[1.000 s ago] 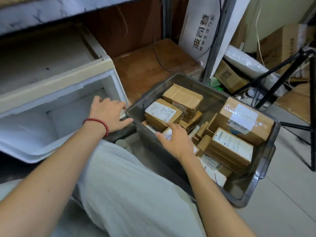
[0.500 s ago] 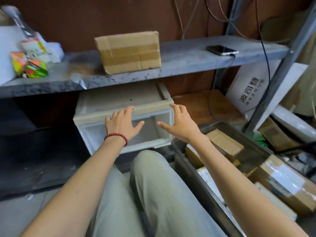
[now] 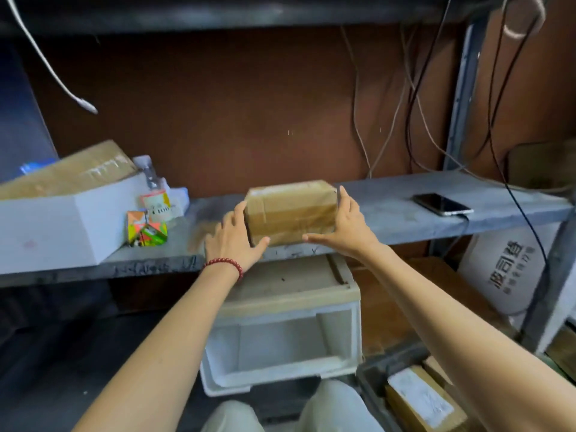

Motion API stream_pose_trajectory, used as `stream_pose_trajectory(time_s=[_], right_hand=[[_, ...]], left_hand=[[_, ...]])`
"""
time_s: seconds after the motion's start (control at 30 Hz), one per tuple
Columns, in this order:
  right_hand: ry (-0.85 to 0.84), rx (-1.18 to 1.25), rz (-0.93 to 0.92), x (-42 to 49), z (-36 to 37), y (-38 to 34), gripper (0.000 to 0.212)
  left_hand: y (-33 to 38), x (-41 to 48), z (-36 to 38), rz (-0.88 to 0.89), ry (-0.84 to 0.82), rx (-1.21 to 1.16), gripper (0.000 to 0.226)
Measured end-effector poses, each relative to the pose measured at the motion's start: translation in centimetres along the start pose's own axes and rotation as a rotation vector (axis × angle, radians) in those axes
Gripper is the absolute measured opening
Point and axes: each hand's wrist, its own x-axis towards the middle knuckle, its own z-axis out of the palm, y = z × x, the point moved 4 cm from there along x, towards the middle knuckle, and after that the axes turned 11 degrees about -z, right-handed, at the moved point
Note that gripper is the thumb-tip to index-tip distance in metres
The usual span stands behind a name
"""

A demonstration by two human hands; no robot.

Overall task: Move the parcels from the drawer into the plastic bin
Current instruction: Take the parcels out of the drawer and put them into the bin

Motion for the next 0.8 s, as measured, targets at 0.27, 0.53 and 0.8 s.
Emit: stream_pose_trajectory(time_s=[0.27, 0.53, 0.8], right_hand=[[0.065, 0.425, 0.137, 3.0, -1.0, -0.1, 0.138], [0.135, 0.662, 0.231, 0.4, -1.2, 0.9, 0.067], [0.15, 0.835, 0.032, -3.4, 4.4, -2.3, 0.076]], left_hand=[[2.0, 1.7, -0.1, -0.078, -0.138, -0.49, 0.096], [0.8, 0.9, -0.7, -0.381, -0.166, -0.813, 0.082], [-5.4, -6.3, -2.2, -0.296, 0.187, -0.925, 0.08]])
